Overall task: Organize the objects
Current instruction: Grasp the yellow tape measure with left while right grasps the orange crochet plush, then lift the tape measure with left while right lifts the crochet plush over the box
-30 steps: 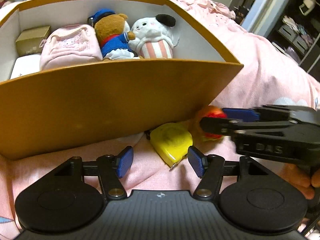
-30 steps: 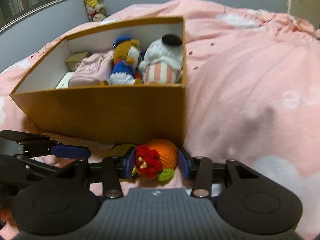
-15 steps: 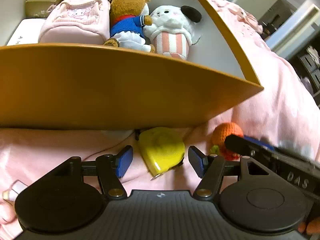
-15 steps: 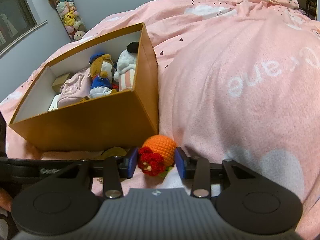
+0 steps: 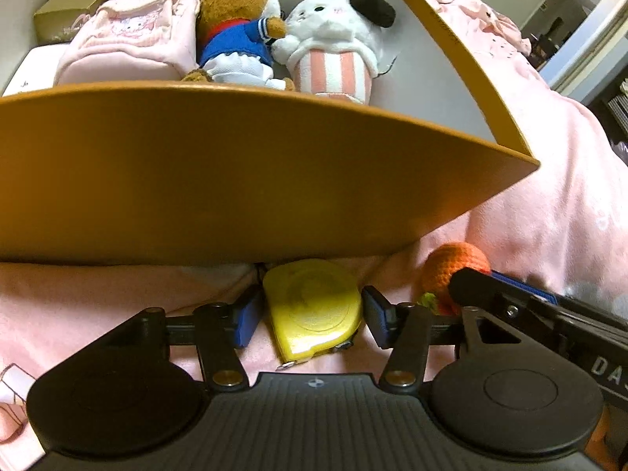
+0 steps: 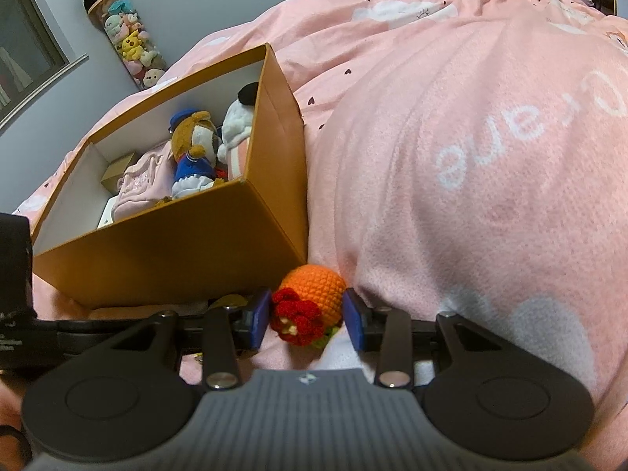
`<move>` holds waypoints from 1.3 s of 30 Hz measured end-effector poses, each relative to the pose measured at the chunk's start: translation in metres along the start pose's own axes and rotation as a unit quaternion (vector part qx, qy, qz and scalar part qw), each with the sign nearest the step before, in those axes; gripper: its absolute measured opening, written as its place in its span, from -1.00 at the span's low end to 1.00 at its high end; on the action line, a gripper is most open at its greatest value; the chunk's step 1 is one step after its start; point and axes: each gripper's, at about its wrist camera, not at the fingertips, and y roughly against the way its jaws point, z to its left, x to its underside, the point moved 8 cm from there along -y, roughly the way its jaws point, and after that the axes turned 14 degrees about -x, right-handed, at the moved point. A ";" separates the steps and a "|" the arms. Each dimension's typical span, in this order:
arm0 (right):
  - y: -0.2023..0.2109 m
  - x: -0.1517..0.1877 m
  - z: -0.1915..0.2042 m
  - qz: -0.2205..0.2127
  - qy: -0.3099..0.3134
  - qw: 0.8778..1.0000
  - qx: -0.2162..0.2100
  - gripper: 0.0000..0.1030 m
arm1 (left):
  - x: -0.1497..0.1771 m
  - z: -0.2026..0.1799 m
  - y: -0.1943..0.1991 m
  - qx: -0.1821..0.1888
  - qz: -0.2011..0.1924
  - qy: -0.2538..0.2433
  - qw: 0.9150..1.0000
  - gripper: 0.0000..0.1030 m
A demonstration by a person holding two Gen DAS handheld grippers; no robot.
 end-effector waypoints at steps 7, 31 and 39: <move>0.002 0.002 0.010 0.000 0.031 1.000 0.007 -0.19 | 0.007 0.008 0.024 0.010 -0.019 -0.019 1.000 0.21; 0.051 -0.023 0.083 -0.027 0.153 0.988 -0.001 -0.68 | -0.013 0.019 0.127 0.038 -0.117 -0.054 0.991 0.21; 0.070 -0.059 0.108 -0.068 0.180 0.981 -0.026 -0.68 | -0.032 0.022 0.144 0.057 -0.140 -0.043 0.988 0.21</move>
